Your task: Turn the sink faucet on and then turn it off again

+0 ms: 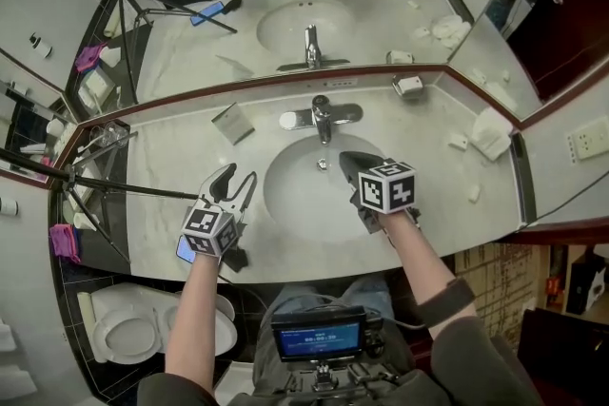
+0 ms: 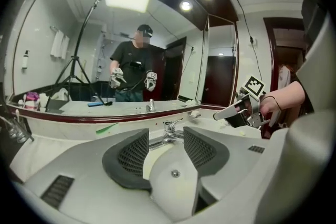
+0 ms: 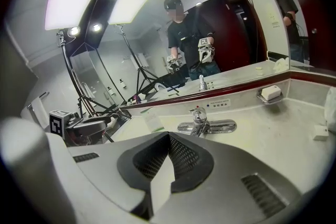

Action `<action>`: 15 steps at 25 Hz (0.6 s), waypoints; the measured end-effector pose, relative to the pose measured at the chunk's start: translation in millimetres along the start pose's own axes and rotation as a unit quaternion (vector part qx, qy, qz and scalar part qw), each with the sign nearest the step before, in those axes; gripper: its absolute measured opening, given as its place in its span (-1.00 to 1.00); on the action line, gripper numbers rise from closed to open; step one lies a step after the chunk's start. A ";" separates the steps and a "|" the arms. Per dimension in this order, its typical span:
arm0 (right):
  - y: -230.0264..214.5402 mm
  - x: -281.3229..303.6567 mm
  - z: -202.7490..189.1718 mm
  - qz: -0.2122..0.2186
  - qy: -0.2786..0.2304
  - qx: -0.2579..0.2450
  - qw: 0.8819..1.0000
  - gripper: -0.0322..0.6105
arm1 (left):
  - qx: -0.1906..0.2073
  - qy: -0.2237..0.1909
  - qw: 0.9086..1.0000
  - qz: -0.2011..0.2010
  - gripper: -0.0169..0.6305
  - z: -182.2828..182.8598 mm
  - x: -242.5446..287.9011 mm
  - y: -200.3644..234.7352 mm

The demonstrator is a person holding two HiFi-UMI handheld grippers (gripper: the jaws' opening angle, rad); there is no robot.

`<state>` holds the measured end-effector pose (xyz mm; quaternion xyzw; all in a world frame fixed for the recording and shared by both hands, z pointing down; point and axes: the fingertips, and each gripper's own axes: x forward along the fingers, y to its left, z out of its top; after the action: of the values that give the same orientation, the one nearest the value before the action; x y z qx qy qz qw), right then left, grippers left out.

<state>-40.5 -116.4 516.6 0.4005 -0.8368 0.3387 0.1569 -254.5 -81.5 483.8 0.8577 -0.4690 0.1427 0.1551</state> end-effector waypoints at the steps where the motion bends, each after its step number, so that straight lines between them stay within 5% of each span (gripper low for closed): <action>1: -3.2 0.5 0.3 -0.002 0.000 0.005 1.000 -0.87 | 0.012 0.004 1.000 -0.007 -0.30 1.5 8.5 -1.6; 10: -38.1 12.4 -0.5 -0.028 0.012 0.028 0.999 -0.87 | 0.124 0.027 0.990 -0.057 -0.07 10.1 108.3 -17.5; 15: -74.9 9.2 -1.4 -0.055 0.013 0.037 0.998 -0.87 | 0.199 0.044 0.974 -0.095 0.00 9.0 155.5 -36.4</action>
<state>11.9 -154.3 555.5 0.4471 -0.7984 0.3651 0.1710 -142.0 -184.7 531.4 0.9050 -0.3401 0.2551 0.0148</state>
